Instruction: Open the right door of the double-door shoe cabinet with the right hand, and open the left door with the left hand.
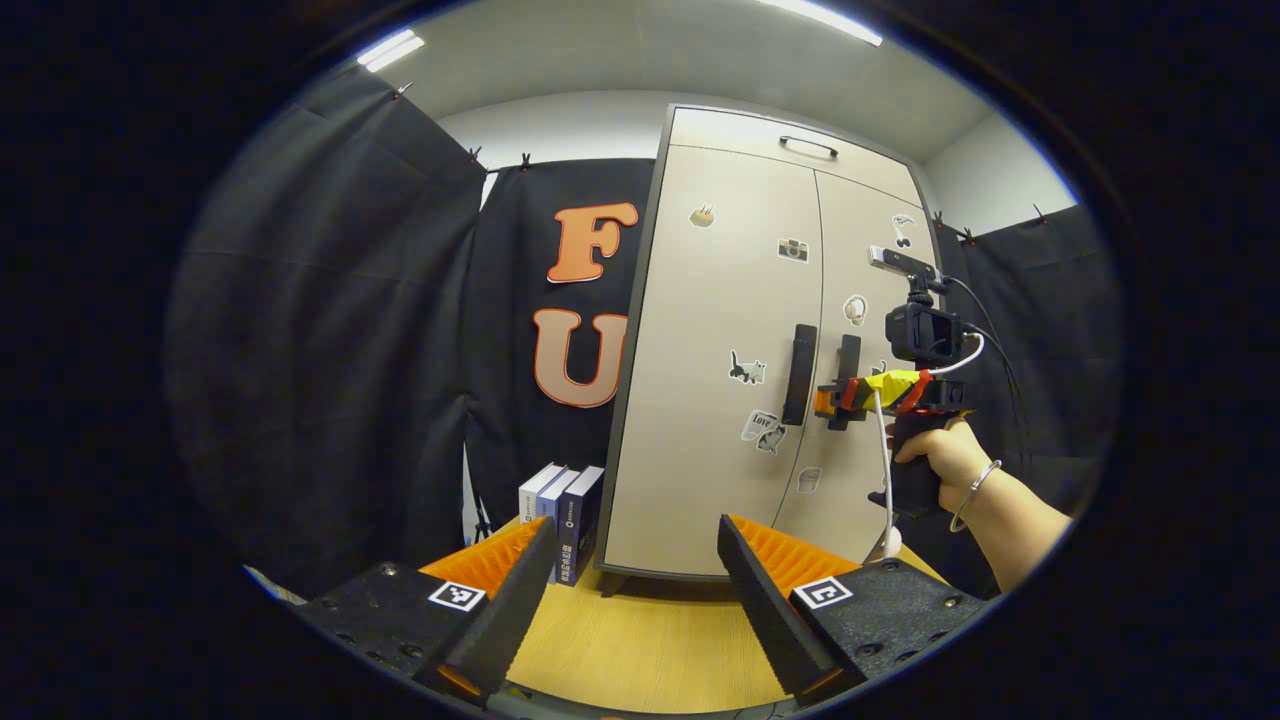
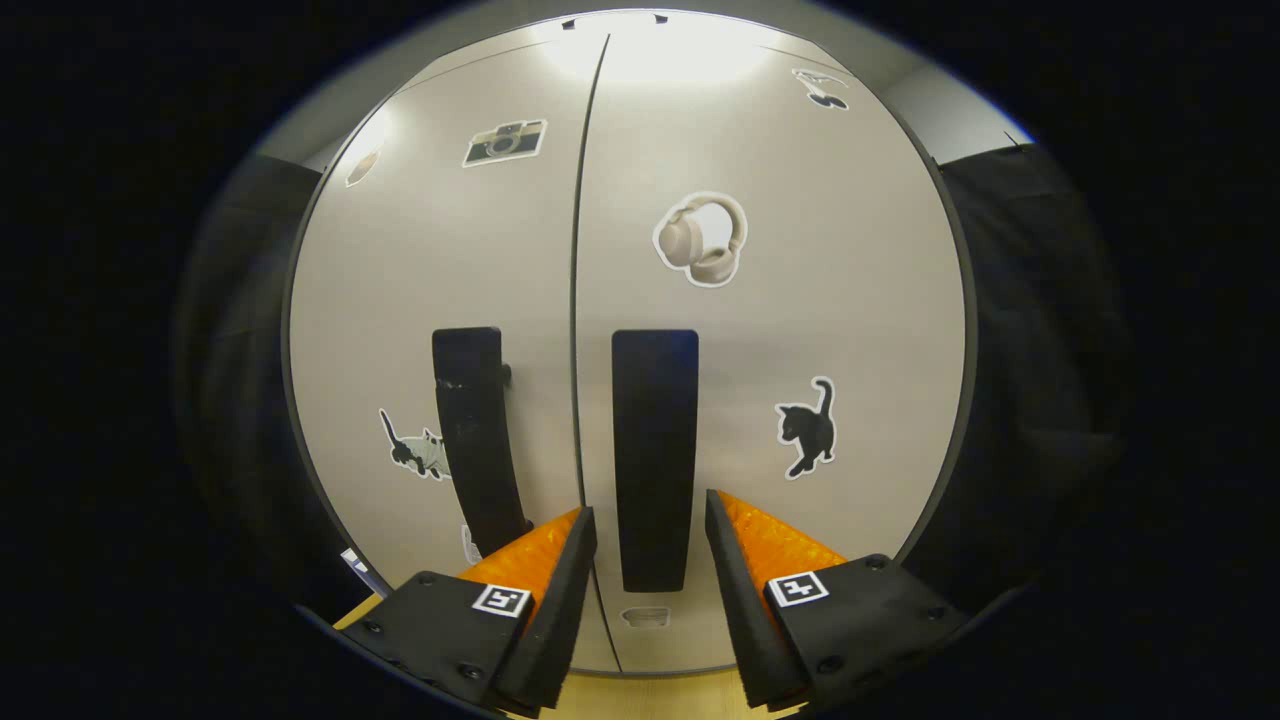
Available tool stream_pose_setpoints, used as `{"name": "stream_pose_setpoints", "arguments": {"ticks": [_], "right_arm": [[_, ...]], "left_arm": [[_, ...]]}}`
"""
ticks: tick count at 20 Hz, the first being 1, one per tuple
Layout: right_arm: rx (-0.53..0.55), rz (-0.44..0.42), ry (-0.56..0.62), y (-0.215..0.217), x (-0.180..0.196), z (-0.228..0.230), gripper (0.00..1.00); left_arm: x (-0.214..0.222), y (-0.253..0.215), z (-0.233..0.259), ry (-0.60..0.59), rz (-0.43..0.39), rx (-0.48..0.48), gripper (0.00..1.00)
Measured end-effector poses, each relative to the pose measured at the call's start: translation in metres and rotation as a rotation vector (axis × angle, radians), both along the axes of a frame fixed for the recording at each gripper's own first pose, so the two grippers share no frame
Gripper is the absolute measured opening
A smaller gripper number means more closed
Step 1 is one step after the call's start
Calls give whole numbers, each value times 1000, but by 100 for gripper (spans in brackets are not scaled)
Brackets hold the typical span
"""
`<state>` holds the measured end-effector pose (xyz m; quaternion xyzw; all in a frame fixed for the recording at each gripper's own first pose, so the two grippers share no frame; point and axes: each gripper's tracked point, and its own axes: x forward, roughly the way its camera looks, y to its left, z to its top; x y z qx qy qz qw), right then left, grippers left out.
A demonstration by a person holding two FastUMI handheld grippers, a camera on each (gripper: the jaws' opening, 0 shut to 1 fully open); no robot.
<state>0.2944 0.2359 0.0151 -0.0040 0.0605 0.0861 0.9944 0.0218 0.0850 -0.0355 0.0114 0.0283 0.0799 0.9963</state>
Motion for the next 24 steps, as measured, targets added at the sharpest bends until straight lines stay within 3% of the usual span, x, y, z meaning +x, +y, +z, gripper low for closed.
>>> {"name": "stream_pose_setpoints", "arguments": {"ticks": [1, 3, 4, 7, 8, 9, 10, 17, 23, 24], "right_arm": [[5, -10, 4, -2, 3, 0, 56], [6, -5, 4, 0, 5, -1, 43], [4, -13, -4, -2, -1, 2, 45], [-16, -19, -15, -2, 3, -1, 35], [-27, -18, -14, -2, 3, -2, 35], [-31, -18, -13, -3, 0, -3, 42], [-28, -15, -11, -3, 0, -3, 28], [-75, -9, -14, -14, -25, 2, 28], [-46, 13, -6, -24, -37, 2, 29], [-6, 25, 10, -24, -43, 2, 16]], "left_arm": [[0, 1, -1, 2, 2, 0, 97], [-2, 5, -1, 2, 8, 2, 97], [-4, 7, 0, 0, 12, 4, 97], [-8, 11, 1, 0, 26, 16, 97], [-10, 12, 2, -2, 30, 20, 97], [-11, 12, 2, -3, 32, 23, 97], [-13, 11, 2, -2, 31, 23, 96], [-26, 1, 5, -4, 7, 7, 97], [-36, -15, 16, -21, -27, 32, 96], [-39, -19, 17, -23, -38, 26, 96]]}}
